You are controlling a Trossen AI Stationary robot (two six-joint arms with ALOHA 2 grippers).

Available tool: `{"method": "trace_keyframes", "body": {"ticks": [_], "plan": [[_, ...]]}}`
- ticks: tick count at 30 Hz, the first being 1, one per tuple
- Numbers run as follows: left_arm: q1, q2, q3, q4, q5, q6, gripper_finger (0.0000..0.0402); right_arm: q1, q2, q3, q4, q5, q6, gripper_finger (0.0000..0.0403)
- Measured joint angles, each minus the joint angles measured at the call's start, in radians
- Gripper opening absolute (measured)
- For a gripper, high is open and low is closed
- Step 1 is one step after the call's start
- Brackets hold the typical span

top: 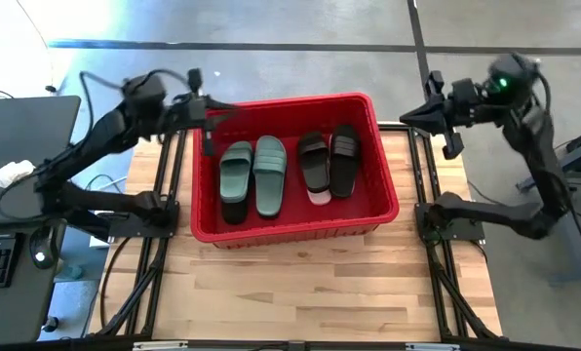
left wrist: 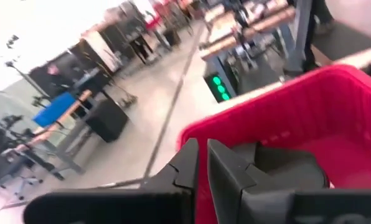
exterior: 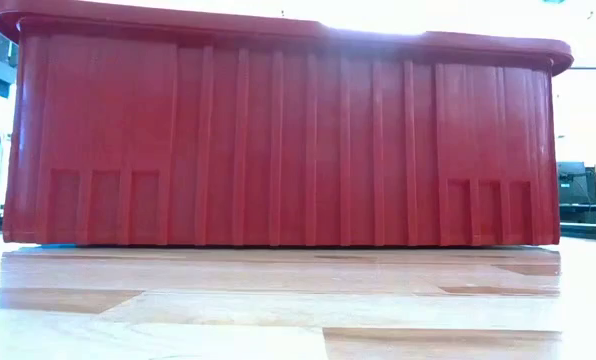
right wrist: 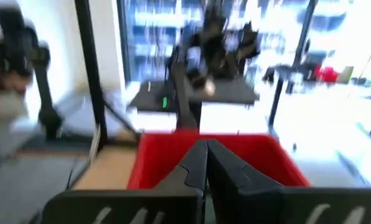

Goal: Pick and place slides into bin
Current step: Return to Home Position

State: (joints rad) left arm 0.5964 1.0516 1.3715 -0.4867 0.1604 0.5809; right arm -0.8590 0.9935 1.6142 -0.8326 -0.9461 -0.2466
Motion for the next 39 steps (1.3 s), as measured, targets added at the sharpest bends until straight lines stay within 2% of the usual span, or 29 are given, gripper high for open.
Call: {"method": "trace_keyframes", "body": {"ticks": [3,7,10,14,21,24,28,31,34,39], "plan": [[0.0,-0.104,-0.111,0.088,-0.002,-0.035,0.0025,0.0,-0.112,-0.222,0.337,0.005,0.218,0.0],[-0.001,-0.219,-0.197,0.13,-0.015,-0.064,0.0025,-0.003,-0.229,-0.5,0.768,0.08,0.493,0.0],[-0.001,-0.298,-0.248,0.133,-0.072,-0.075,0.0026,-0.026,-0.301,-0.617,0.936,0.132,0.599,0.0],[-0.001,-0.393,-0.307,0.141,-0.133,-0.096,0.0026,-0.052,-0.385,-0.708,0.974,0.203,0.664,0.0],[-0.001,-0.542,-0.395,0.16,-0.139,-0.154,0.0026,-0.056,-0.576,-0.834,1.008,0.343,0.727,0.0],[-0.001,-0.583,-0.43,0.195,-0.131,-0.168,0.0026,-0.056,-0.641,-0.901,1.136,0.375,0.811,0.0],[-0.001,-0.613,-0.473,0.233,-0.118,-0.202,0.0026,-0.049,-0.662,-1.033,1.445,0.36,1.019,0.0],[-0.001,-0.612,-0.496,0.279,-0.08,-0.234,0.0026,-0.025,-0.662,-1.123,1.6,0.373,1.119,0.0],[-0.001,-0.609,-0.51,0.313,-0.046,-0.249,0.0026,0.016,-0.661,-1.179,1.683,0.412,1.155,0.0],[-0.001,-0.609,-0.512,0.29,-0.037,-0.282,0.0026,0.121,-0.661,-1.191,1.683,0.432,1.129,0.0]]}}
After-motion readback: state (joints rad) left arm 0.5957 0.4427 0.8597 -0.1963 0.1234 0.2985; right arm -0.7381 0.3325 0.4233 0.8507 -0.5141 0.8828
